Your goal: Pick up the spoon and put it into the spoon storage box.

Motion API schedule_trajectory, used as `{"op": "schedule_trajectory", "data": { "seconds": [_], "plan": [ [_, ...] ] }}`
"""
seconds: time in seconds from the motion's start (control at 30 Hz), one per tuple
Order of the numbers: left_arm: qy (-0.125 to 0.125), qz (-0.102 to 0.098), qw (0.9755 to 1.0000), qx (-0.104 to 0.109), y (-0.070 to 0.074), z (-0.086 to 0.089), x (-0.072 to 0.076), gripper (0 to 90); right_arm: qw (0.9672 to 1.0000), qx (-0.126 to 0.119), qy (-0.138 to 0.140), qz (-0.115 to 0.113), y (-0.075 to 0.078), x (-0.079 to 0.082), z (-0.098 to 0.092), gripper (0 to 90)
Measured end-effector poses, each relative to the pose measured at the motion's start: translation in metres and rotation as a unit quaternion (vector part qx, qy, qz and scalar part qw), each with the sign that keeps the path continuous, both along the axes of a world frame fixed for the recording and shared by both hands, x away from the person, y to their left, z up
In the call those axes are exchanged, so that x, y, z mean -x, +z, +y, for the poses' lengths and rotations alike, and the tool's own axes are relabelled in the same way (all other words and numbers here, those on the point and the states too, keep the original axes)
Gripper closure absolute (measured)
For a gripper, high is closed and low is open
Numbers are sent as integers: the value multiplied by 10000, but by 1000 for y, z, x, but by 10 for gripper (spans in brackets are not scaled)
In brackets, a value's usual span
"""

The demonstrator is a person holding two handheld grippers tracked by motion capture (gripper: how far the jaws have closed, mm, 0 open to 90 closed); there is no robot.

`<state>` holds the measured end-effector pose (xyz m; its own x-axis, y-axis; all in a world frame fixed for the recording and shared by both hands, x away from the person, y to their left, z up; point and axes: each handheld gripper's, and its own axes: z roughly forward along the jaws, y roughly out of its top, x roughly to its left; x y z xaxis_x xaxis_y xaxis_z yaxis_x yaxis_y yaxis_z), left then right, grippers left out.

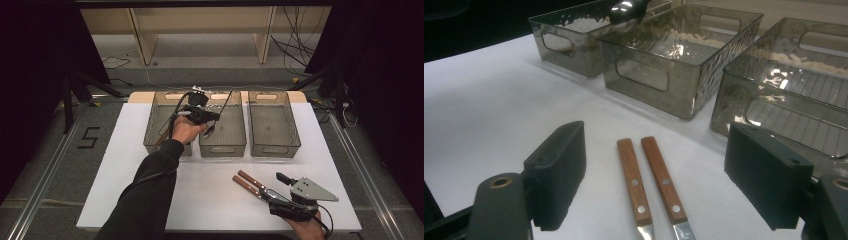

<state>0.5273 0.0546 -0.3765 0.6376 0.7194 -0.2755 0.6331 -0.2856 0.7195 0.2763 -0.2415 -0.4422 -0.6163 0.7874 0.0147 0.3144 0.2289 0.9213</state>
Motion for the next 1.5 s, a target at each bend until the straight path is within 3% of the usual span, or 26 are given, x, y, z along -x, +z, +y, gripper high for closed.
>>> {"op": "schedule_trajectory", "data": {
  "seconds": [0.67,0.8,0.9,1.2,1.37,1.5],
  "plan": [
    [139,5,9997,-213,-15,-10,-4,877,10000,-6,2,12,0,0,-1,253],
    [212,65,9996,-190,-13,-9,-4,800,10000,-20,-1,9,0,0,-1,252],
    [263,143,9993,-241,-11,-8,-4,683,10000,-15,-3,15,0,0,-1,252],
    [205,110,9997,-72,4,2,10,368,10000,0,-1,17,0,0,0,252],
    [-30,-28,9999,97,14,14,32,309,10000,0,6,37,0,0,0,253],
    [-118,-114,9998,100,16,21,45,281,10000,15,15,38,0,0,1,253]
  ]
}}
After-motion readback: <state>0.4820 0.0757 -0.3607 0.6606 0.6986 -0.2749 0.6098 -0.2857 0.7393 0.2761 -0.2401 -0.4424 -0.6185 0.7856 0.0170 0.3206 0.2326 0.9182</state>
